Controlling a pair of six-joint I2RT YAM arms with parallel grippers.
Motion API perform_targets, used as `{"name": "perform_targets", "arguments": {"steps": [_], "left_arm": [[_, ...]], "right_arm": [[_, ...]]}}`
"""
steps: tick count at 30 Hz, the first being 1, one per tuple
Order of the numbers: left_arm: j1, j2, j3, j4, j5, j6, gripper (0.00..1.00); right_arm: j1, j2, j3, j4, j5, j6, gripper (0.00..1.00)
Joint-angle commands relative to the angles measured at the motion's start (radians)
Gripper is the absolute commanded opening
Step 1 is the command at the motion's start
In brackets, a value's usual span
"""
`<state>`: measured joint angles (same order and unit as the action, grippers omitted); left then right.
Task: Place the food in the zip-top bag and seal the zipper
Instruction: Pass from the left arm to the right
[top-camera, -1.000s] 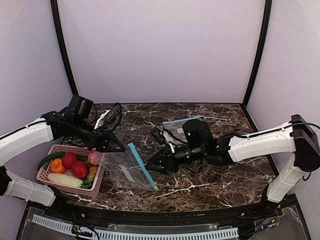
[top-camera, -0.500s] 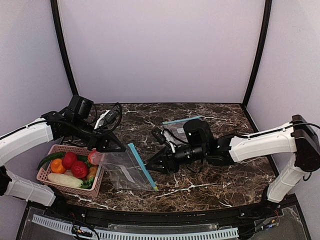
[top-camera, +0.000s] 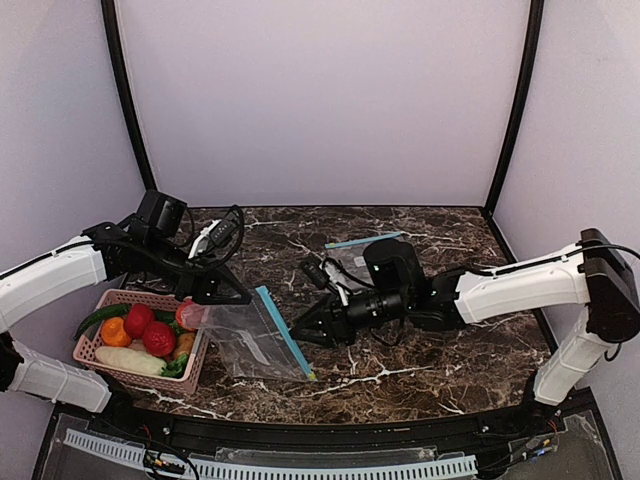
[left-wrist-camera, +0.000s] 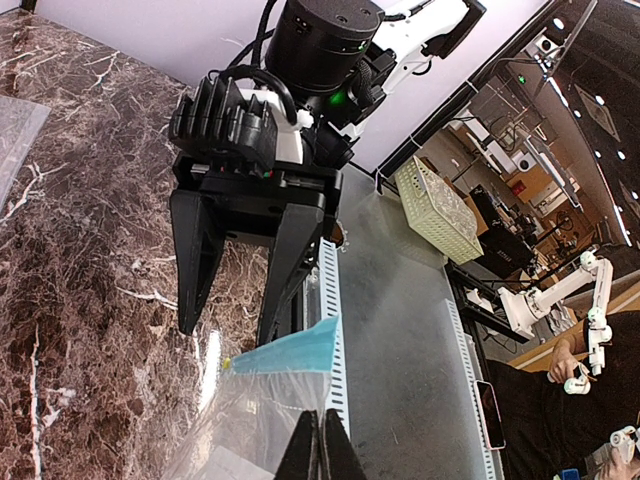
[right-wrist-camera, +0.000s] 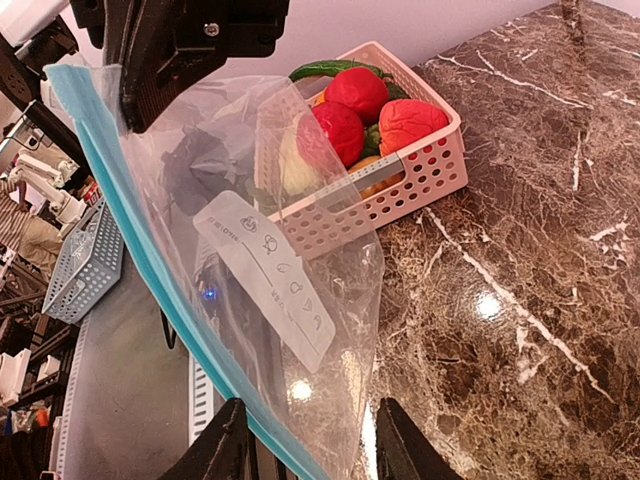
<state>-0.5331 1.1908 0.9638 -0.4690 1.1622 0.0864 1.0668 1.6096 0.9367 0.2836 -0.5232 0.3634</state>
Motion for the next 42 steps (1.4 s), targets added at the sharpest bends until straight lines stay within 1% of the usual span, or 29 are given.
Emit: {"name": "perform_targets", "arguments": {"steps": [1, 12, 17, 18, 21, 26, 29, 31, 33, 36, 37, 40, 42], "left_arm": [[-0.004, -0.008, -0.019, -0.019, 0.006, 0.017, 0.01], [-0.004, -0.001, -0.021, -0.016, 0.012, 0.015, 0.01], [-0.003, 0.000, -0.023, -0.016, 0.013, 0.015, 0.01], [-0.004, 0.000, -0.023, -0.016, 0.014, 0.015, 0.01], [-0.004, 0.000, -0.022, -0.016, 0.011, 0.015, 0.01], [-0.003, 0.000, -0.023, -0.014, -0.013, 0.013, 0.01], [-0.003, 0.001, -0.022, -0.014, -0.021, 0.014, 0.01], [-0.003, 0.001, -0.022, -0.014, -0.023, 0.013, 0.01], [-0.003, 0.002, -0.023, -0.013, -0.029, 0.015, 0.01], [-0.004, 0.003, -0.023, -0.013, -0.036, 0.014, 0.01], [-0.003, 0.003, -0.022, -0.013, -0.040, 0.013, 0.01], [-0.004, 0.002, -0.022, -0.013, -0.055, 0.010, 0.01], [-0.003, 0.001, -0.018, -0.015, -0.072, 0.009, 0.13]], "right_arm": [[0.001, 0.018, 0.037, 0.001, -0.005, -0.022, 0.42], [0.002, 0.050, 0.073, -0.006, -0.024, -0.035, 0.41], [0.003, 0.067, 0.093, -0.008, -0.038, -0.041, 0.37], [0.004, 0.069, 0.096, -0.008, -0.040, -0.041, 0.35], [0.004, 0.075, 0.104, 0.002, -0.064, -0.043, 0.33], [0.010, 0.084, 0.110, 0.029, -0.145, -0.043, 0.31], [0.017, 0.092, 0.117, 0.028, -0.173, -0.041, 0.25], [0.022, 0.095, 0.121, 0.025, -0.176, -0.041, 0.16], [0.025, 0.094, 0.121, 0.028, -0.180, -0.038, 0.09], [0.026, 0.089, 0.114, 0.043, -0.190, -0.029, 0.01], [0.026, 0.086, 0.110, 0.052, -0.191, -0.024, 0.00], [0.027, 0.078, 0.101, 0.067, -0.172, -0.011, 0.00], [0.026, 0.069, 0.098, 0.057, -0.138, -0.008, 0.00]]}}
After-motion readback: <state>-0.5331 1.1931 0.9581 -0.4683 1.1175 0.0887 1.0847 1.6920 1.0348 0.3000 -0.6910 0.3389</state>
